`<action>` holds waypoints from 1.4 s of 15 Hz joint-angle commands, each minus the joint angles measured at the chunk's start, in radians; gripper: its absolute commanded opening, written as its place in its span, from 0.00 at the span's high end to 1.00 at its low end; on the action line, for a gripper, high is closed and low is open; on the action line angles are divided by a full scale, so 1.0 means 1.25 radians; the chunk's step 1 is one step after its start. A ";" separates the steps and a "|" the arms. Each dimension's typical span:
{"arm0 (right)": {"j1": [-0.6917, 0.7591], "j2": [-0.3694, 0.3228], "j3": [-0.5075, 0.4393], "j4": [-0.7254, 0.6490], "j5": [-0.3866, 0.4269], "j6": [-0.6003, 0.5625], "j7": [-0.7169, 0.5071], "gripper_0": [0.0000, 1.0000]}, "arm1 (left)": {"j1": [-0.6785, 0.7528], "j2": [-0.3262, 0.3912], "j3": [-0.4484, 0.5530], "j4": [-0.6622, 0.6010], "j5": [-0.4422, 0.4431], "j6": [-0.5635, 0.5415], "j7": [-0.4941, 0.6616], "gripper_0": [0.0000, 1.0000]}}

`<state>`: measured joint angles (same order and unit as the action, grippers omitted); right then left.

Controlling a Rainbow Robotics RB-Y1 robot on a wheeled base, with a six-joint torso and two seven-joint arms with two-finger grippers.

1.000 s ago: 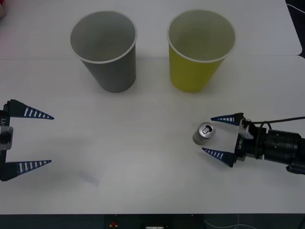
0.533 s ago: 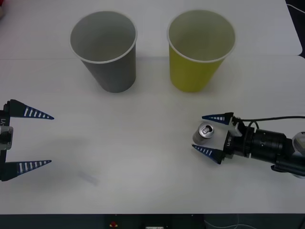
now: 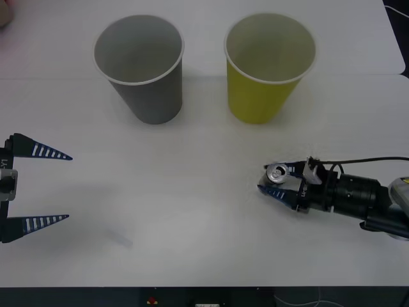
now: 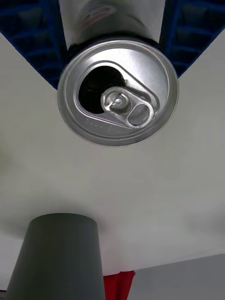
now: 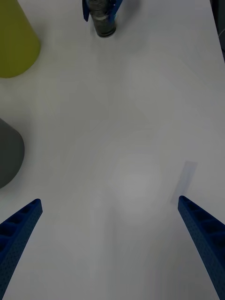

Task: Put the can into the green bin and the plastic bottle into the gray bin

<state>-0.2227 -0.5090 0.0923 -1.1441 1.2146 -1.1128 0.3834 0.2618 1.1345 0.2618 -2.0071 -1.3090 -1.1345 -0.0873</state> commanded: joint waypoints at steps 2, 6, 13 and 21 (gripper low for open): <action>0.000 0.000 0.000 0.000 0.000 -0.002 -0.001 1.00 | 0.000 0.000 0.000 0.000 0.000 0.000 0.000 0.00; -0.001 -0.001 0.000 0.000 -0.001 -0.019 -0.004 1.00 | 0.000 0.000 0.000 0.000 0.000 0.000 0.000 0.00; 0.004 -0.059 0.016 -0.075 -0.005 -0.026 -0.103 1.00 | 0.000 0.000 0.000 0.000 0.000 0.000 0.000 0.00; 0.144 -0.247 0.023 -0.441 0.001 0.107 -0.490 1.00 | 0.000 0.000 0.000 0.000 0.000 0.000 0.000 0.00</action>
<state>-0.0675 -0.7889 0.1211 -1.6373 1.2120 -1.0128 -0.1730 0.2618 1.1345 0.2618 -2.0071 -1.3090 -1.1345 -0.0873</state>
